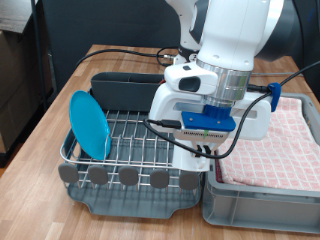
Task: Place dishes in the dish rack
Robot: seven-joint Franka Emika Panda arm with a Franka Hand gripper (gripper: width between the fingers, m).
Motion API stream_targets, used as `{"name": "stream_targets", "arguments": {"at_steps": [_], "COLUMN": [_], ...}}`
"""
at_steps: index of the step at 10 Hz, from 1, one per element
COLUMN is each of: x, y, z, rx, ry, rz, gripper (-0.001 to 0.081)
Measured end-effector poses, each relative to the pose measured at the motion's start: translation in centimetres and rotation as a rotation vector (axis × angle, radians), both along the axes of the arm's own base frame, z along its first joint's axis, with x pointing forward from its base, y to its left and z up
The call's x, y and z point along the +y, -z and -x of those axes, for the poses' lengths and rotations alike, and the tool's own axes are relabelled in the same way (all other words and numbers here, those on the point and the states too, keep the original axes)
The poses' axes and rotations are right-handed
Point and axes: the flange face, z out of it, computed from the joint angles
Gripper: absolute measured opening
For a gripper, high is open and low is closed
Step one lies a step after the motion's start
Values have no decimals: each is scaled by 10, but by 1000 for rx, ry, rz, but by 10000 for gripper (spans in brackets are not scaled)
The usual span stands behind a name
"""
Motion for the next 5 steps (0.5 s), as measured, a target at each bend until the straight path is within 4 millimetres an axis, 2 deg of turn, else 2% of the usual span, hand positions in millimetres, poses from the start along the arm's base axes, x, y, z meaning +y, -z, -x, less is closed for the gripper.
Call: {"name": "stream_targets", "arguments": {"at_steps": [5], "x": [-8], "y": [28], "z": [-18], "rx": [103], "ry": [37], "rz": [-27], "gripper": [72]}}
